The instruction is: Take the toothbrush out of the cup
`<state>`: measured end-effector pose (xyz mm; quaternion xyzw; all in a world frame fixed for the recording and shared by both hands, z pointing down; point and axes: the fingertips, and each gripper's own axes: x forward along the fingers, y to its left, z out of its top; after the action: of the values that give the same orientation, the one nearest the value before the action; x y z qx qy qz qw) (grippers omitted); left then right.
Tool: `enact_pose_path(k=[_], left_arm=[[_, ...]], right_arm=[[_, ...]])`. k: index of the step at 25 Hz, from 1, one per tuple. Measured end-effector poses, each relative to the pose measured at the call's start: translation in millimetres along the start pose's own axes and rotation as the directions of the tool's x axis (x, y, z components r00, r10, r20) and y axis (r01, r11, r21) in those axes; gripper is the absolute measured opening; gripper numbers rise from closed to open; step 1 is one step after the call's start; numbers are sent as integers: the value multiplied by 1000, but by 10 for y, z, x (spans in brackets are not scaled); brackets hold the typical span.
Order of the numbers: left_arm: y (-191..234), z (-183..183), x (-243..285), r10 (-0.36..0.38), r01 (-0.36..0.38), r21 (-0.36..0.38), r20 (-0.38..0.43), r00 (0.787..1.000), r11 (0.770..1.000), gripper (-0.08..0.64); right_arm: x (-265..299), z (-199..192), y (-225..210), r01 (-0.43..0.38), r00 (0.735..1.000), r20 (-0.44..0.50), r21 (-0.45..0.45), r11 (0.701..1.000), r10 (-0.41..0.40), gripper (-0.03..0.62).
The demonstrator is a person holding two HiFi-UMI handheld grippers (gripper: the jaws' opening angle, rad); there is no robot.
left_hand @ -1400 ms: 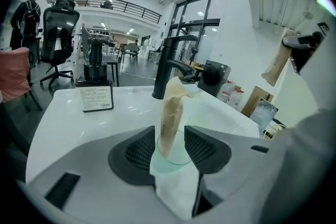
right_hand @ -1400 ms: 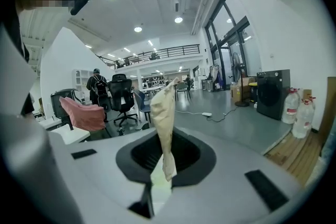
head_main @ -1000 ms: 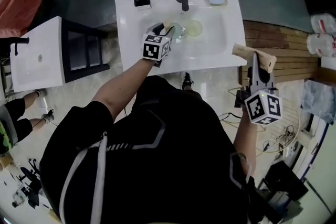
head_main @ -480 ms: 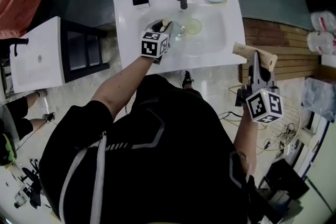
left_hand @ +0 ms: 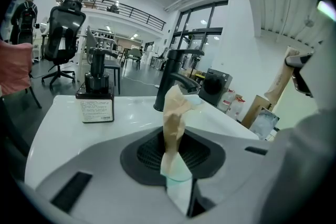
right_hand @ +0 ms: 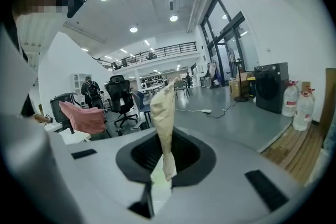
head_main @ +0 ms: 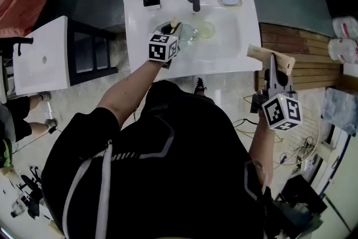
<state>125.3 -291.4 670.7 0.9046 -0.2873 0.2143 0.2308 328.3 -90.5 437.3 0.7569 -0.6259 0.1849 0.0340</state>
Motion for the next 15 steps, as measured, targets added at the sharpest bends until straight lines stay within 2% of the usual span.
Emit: enact_pose_path(k=[12,15], left_arm=[[-23,402,-314,34,-36,26,67,997,999,63],[-44,510,-419,31,-32,10,97,995,999,61]], right_arm=[[259,288,27,-127,991,40,-32,991,128,34],[360,343,51,-159,986,49,-35,987,161,34]])
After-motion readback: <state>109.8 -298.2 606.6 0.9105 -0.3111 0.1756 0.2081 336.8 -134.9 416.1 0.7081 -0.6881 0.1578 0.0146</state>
